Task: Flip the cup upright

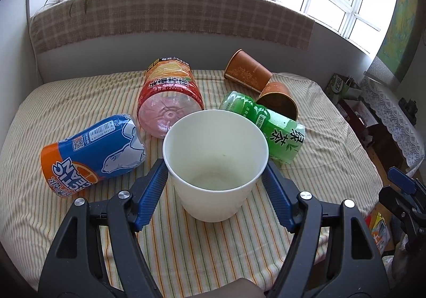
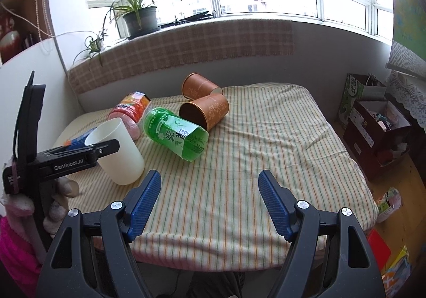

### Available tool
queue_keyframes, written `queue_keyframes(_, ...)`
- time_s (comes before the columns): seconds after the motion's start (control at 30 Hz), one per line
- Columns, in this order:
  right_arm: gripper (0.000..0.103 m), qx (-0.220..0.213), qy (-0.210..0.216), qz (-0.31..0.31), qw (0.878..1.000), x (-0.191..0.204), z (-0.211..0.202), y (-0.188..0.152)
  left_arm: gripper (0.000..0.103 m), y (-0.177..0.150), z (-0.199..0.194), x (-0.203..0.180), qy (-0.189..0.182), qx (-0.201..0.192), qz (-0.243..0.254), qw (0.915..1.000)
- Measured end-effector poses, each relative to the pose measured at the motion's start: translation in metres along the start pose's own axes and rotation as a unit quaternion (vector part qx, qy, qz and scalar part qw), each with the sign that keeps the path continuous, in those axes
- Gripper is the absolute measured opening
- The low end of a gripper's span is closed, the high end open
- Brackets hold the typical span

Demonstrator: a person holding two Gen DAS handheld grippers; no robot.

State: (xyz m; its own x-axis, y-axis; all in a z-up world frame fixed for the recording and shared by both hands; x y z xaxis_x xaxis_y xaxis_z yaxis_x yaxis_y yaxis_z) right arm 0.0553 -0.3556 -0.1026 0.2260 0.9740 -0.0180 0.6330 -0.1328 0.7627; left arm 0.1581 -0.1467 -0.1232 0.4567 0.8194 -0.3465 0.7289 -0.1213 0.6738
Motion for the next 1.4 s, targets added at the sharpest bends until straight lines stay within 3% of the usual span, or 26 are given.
queue_keyframes(0.23, 0.075, -0.012, -0.003, 0.004, 1.000, 0.000, -0.006, 0.004, 0.076, -0.006, 0.001, 0.001, -0.021, 0.010, -0.015, 0.9996)
queue_keyframes(0.63, 0.075, -0.020, -0.002, -0.001, 1.000, 0.005, -0.010, 0.007, 0.085, -0.018, 0.001, 0.005, -0.025, 0.023, -0.028, 0.9990)
queue_keyframes(1.03, 0.075, -0.023, 0.000, -0.004, 1.000, 0.010, -0.011, 0.009, 0.088, -0.044, -0.026, 0.024, -0.006, 0.027, -0.044, 0.9987)
queue_keyframes(1.13, 0.075, -0.029, 0.001, 0.001, 1.000, 0.011, -0.014, 0.011, 0.088, -0.044, -0.050, 0.025, 0.011, -0.006, -0.043, 0.9990)
queue_keyframes(1.3, 0.075, -0.046, -0.002, 0.010, 0.999, 0.014, -0.019, 0.016, 0.090, -0.031, -0.104, 0.015, 0.057, -0.102, -0.021, 0.9930)
queue_keyframes(1.4, 0.075, -0.063, -0.005, 0.015, 0.998, 0.016, -0.025, 0.020, 0.102, -0.024, -0.132, 0.006, 0.085, -0.158, -0.004, 0.9837)
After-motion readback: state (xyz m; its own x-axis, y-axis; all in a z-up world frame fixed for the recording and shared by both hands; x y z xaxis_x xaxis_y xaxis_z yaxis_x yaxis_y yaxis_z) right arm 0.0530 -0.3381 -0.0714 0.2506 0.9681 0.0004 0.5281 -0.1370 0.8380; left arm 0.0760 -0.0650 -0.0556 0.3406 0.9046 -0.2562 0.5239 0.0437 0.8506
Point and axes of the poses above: each gripper's, at about its wrist camera, not at the fingertips, and z roughly the way its jaws point, x to its left, y to its top, the point moved 6 cm from there along z, roughly the way its jaws point, and after that the axes turned 14 degrees about -y, right-handed, at the moved point
